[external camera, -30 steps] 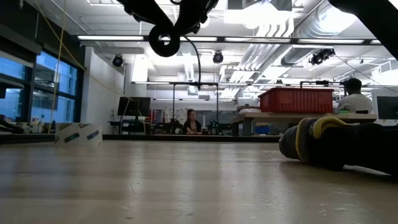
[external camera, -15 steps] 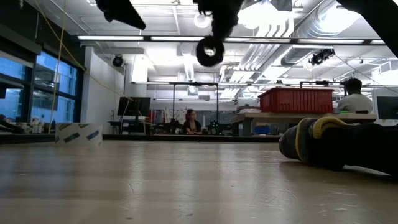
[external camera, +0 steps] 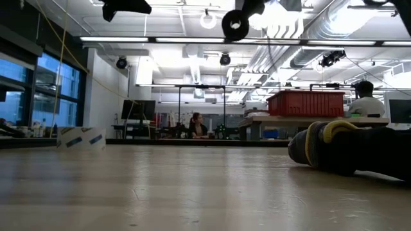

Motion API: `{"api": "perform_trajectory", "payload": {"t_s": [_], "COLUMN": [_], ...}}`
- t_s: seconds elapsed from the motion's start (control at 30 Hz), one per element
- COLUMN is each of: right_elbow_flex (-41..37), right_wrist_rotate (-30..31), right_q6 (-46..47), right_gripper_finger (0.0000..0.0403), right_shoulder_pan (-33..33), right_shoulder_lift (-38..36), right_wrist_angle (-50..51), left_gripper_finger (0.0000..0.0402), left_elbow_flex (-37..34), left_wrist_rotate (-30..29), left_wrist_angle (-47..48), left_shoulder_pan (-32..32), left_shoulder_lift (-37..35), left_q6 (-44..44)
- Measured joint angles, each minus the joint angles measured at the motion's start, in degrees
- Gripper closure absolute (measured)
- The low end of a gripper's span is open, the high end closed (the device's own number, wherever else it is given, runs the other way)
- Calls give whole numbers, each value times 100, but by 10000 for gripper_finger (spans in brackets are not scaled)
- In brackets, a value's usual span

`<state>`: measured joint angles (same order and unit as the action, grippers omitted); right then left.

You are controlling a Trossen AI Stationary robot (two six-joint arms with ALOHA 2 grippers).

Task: Coil cords
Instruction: Coil the green wire on the spool

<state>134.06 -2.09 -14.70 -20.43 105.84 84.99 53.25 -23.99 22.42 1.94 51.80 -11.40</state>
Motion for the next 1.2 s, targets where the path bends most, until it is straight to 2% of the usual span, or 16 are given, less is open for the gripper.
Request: {"api": "perform_trajectory", "payload": {"t_s": [0.07, 0.17, 0.27, 0.37, 0.43, 0.53, 0.63, 0.77, 0.83, 0.93, 1.07, 1.2], "right_elbow_flex": [-300, -1542, -3425, -5255, -6165, -7015, -7513, -7732, -7813, -7875, -7866, -7868], "right_wrist_rotate": [22, -23, -171, 23, -45, 48, 103, 121, 69, -92, -295, -175], "right_q6": [146, 536, 1304, 2234, 2799, 3199, 3270, 3401, 3543, 3655, 3921, 4281], "right_gripper_finger": [403, 403, 403, 403, 403, 403, 403, 403, 403, 403, 403, 403], "right_shoulder_pan": [56, 171, 363, 659, 858, 1280, 1678, 1867, 1853, 1784, 1748, 2023], "right_shoulder_lift": [-239, -911, -1796, -2475, -2698, -2708, -2360, -1965, -1814, -1725, -1684, -1568], "right_wrist_angle": [-162, -1135, -3141, -5151, -6481, -7504, -8129, -9268, -9676, -9973, -10003, -9992], "left_gripper_finger": [401, 401, 401, 401, 401, 402, 401, 401, 401, 401, 401, 401], "left_elbow_flex": [-2, 3, 3, 3, 3, 5, 3, -32, -237, -814, -1989, -3090], "left_wrist_rotate": [2, 6, 80, 87, 85, 92, 150, 489, 649, 632, 692, 853], "left_wrist_angle": [-10, -20, -18, -14, 2, 205, 519, 225, -180, -953, -2211, -3597], "left_shoulder_pan": [0, -2, -2, -2, -2, -11, -13, -93, -113, -66, -64, -66], "left_shoulder_lift": [-12, -11, -10, -10, 21, 138, 311, 492, 464, 332, 136, 97], "left_q6": [-8, -58, -76, -194, -181, 189, 557, -532, -650, -645, -647, -808]}}
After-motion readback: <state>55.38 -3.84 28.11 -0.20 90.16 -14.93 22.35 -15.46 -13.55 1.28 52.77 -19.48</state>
